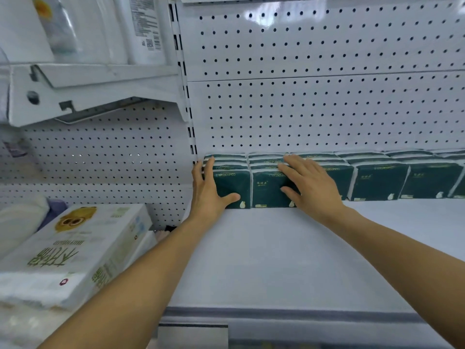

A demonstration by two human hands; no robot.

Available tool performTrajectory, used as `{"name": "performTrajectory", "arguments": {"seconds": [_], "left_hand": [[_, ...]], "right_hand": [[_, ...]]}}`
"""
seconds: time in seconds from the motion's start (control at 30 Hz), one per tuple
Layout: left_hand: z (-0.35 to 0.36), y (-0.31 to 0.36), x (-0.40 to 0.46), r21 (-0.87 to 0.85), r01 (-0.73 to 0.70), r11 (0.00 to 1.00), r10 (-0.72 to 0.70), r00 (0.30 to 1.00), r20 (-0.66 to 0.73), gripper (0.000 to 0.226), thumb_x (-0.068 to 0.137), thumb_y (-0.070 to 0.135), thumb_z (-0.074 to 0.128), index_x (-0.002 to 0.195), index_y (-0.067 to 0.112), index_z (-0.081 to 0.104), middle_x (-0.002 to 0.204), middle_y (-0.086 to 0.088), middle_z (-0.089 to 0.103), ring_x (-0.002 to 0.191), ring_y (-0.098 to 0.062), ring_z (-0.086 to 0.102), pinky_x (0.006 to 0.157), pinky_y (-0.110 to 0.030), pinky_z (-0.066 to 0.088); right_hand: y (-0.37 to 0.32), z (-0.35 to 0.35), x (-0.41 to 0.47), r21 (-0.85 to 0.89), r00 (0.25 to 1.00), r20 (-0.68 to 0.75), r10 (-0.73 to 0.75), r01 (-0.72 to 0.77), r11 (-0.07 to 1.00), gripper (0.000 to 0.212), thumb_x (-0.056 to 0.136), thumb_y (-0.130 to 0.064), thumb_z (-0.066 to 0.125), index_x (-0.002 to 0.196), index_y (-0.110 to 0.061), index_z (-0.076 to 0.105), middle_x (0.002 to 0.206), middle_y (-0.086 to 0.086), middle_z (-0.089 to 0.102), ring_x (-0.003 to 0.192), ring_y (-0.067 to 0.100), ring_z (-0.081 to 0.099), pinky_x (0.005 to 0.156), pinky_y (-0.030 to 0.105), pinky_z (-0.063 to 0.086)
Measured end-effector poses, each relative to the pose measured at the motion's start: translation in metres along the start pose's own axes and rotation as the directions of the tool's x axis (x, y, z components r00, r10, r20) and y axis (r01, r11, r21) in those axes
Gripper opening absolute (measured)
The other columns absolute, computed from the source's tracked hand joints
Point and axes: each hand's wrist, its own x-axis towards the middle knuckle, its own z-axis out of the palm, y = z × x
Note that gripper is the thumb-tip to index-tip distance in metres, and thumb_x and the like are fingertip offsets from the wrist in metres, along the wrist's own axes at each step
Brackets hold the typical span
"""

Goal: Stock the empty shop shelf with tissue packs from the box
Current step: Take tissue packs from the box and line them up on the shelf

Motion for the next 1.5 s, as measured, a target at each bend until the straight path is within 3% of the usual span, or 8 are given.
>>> {"name": "performTrajectory", "arguments": {"seconds": [0.27, 0.4, 0.5, 0.7, 0.93, 1.23, 1.4, 1.5], "left_hand": [[-0.005, 0.000, 0.001, 0.129, 0.009, 0.992, -0.009, 1.000, 0.001, 0.097, 0.070, 0.040, 0.085, 0.148, 0.023, 0.028, 0.155, 0.001, 0.012, 0.142, -0.022, 0.023, 0.113, -0.036, 0.030], [-0.019, 0.012, 0.000, 0.439, 0.020, 0.898, -0.020, 1.000, -0.006, 0.102, 0.068, 0.063, 0.076, 0.148, 0.024, 0.027, 0.157, -0.002, 0.016, 0.146, -0.026, 0.013, 0.117, -0.052, 0.021], [-0.031, 0.027, -0.015, 0.470, -0.024, 0.883, 0.027, 1.000, 0.000, 0.096, 0.076, 0.066, 0.066, 0.151, 0.024, 0.022, 0.161, -0.001, 0.012, 0.149, -0.022, 0.003, 0.119, -0.051, 0.012], [-0.062, 0.058, -0.086, 0.425, -0.159, 0.891, 0.218, 0.971, -0.094, 0.071, 0.089, 0.056, 0.057, 0.148, 0.024, 0.034, 0.154, 0.002, 0.035, 0.143, -0.020, 0.028, 0.117, -0.051, 0.020], [-0.110, 0.048, -0.205, 0.556, -0.283, 0.781, 0.416, 0.900, -0.126, 0.060, 0.090, 0.051, 0.054, 0.141, 0.020, 0.047, 0.133, -0.002, 0.057, 0.126, -0.024, 0.046, 0.110, -0.050, 0.032], [-0.130, -0.015, -0.358, 0.477, -0.242, 0.845, 0.259, 0.965, 0.031, 0.054, 0.092, 0.047, 0.052, 0.136, 0.016, 0.054, 0.125, -0.006, 0.062, 0.124, -0.022, 0.048, 0.105, -0.052, 0.038], [-0.113, -0.063, -0.422, 0.444, -0.087, 0.892, 0.004, 0.983, 0.186, 0.051, 0.095, 0.053, 0.044, 0.138, 0.025, 0.050, 0.131, 0.002, 0.058, 0.127, -0.021, 0.047, 0.108, -0.040, 0.032], [-0.093, -0.096, -0.455, 0.444, 0.040, 0.895, -0.168, 0.953, 0.254, 0.053, 0.095, 0.057, 0.039, 0.134, 0.025, 0.055, 0.130, 0.004, 0.059, 0.123, -0.020, 0.050, 0.103, -0.039, 0.039]], "right_hand": [[-0.009, -0.002, -0.002, -0.045, 0.993, 0.101, 0.067, -0.063, 0.997, 0.053, 0.085, -0.024, 0.068, 0.134, -0.014, 0.053, 0.140, 0.007, 0.052, 0.132, 0.028, 0.046, 0.109, 0.048, 0.034], [-0.023, -0.017, 0.000, -0.057, 0.966, 0.192, 0.175, -0.167, 0.984, 0.060, 0.090, -0.032, 0.058, 0.145, -0.019, 0.039, 0.156, 0.007, 0.029, 0.145, 0.027, 0.023, 0.117, 0.049, 0.017], [-0.045, -0.035, -0.006, -0.022, 0.960, 0.167, 0.225, -0.224, 0.974, 0.063, 0.094, -0.038, 0.054, 0.150, -0.022, 0.030, 0.160, 0.005, 0.018, 0.148, 0.028, 0.013, 0.119, 0.048, 0.010], [-0.099, -0.075, -0.039, 0.095, 0.982, -0.054, 0.179, -0.173, 0.980, 0.051, 0.092, -0.038, 0.057, 0.137, -0.016, 0.049, 0.143, 0.006, 0.049, 0.127, 0.027, 0.049, 0.106, 0.047, 0.036], [-0.172, -0.118, -0.121, 0.150, 0.989, -0.114, 0.093, -0.075, 0.986, 0.049, 0.094, -0.039, 0.050, 0.138, -0.016, 0.050, 0.133, 0.005, 0.057, 0.121, 0.024, 0.049, 0.095, 0.041, 0.039], [-0.254, -0.098, -0.263, 0.237, 0.986, 0.164, -0.006, -0.033, 0.971, 0.039, 0.093, -0.039, 0.045, 0.123, -0.018, 0.060, 0.119, 0.002, 0.062, 0.108, 0.024, 0.053, 0.083, 0.036, 0.035], [-0.265, -0.055, -0.332, 0.264, 0.897, 0.441, 0.031, -0.163, 0.950, 0.033, 0.091, -0.042, 0.046, 0.107, -0.023, 0.069, 0.101, -0.003, 0.066, 0.095, 0.024, 0.061, 0.072, 0.036, 0.045], [-0.263, -0.028, -0.365, 0.271, 0.816, 0.577, 0.026, -0.221, 0.937, 0.015, 0.087, -0.031, 0.068, 0.100, -0.025, 0.071, 0.096, -0.003, 0.067, 0.093, 0.026, 0.062, 0.071, 0.038, 0.046]]}}
